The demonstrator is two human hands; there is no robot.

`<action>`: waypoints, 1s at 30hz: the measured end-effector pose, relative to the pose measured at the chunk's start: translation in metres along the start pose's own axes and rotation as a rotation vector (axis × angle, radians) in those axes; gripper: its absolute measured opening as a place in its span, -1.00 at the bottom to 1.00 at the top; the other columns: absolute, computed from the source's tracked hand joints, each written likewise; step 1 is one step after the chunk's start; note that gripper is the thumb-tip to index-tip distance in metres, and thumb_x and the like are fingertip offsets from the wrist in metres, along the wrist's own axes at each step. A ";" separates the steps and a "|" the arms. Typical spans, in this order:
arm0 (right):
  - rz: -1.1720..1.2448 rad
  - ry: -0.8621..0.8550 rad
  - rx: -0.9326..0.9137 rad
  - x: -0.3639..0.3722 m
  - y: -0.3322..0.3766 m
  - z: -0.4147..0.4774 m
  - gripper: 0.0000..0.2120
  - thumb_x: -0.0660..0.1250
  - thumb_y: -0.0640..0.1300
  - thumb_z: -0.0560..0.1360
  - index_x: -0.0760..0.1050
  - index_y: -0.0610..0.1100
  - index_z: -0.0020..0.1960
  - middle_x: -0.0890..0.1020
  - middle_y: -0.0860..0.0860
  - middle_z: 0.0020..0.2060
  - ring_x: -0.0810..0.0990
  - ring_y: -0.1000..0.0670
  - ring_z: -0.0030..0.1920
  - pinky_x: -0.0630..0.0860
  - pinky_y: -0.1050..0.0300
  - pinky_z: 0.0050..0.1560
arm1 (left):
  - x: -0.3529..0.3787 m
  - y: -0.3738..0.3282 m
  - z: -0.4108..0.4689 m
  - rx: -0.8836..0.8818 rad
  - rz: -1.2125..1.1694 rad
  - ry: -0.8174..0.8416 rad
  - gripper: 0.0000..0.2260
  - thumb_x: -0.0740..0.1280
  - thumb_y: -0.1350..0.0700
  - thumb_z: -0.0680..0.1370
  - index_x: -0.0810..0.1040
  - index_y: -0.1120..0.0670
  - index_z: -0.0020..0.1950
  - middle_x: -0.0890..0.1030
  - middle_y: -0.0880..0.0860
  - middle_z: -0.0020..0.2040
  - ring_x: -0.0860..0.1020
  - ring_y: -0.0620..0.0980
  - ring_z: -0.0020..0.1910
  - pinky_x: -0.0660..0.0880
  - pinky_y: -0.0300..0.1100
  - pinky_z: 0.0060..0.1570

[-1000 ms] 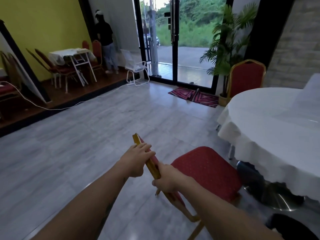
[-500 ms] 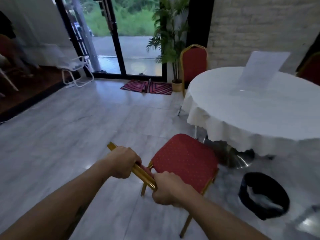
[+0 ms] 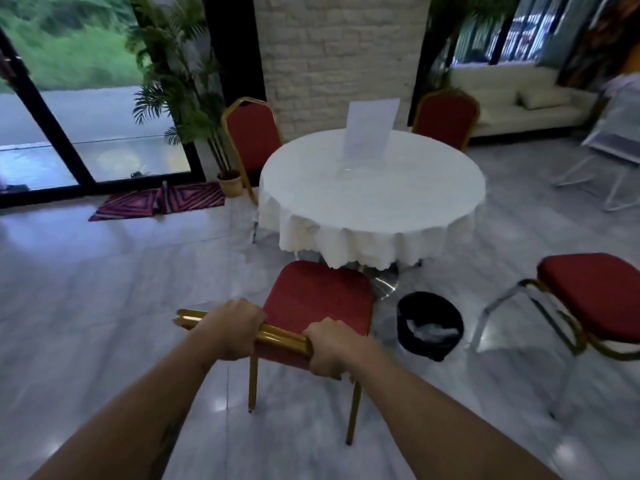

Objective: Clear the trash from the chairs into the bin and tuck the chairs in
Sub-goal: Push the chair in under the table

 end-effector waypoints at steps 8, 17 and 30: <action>0.082 -0.142 0.068 -0.016 -0.032 0.004 -0.82 0.36 -0.15 0.42 0.51 0.04 -0.01 0.59 -0.01 -0.09 0.58 -0.07 -0.10 0.60 -0.02 -0.04 | -0.010 -0.005 0.041 0.021 0.024 -0.087 -0.82 0.45 -0.06 0.39 0.58 -0.05 -0.06 0.60 -0.08 -0.16 0.56 -0.09 -0.19 0.58 -0.13 -0.09; 0.115 -0.312 0.081 -0.039 -0.063 0.019 -0.90 0.35 -0.09 0.49 0.43 0.03 -0.07 0.59 -0.02 -0.08 0.56 -0.11 -0.08 0.49 0.02 -0.08 | -0.024 -0.004 0.087 0.041 0.080 -0.102 -0.81 0.44 -0.03 0.40 0.58 -0.04 -0.04 0.59 -0.08 -0.15 0.55 -0.08 -0.17 0.56 -0.13 -0.03; 0.149 -0.403 0.083 -0.066 -0.111 0.051 -0.91 0.35 -0.03 0.50 0.51 0.05 0.00 0.63 0.04 -0.10 0.58 -0.07 -0.11 0.48 0.03 -0.08 | -0.046 -0.015 0.145 0.047 0.105 -0.194 -0.83 0.44 0.01 0.39 0.57 -0.05 -0.05 0.60 -0.08 -0.18 0.55 -0.07 -0.17 0.43 -0.18 -0.02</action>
Point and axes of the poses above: each hand's wrist, its own z-axis towards the middle knuckle, its own x-axis out of the palm, y = z × x, the point moved 8 cm from there along z, towards the middle knuckle
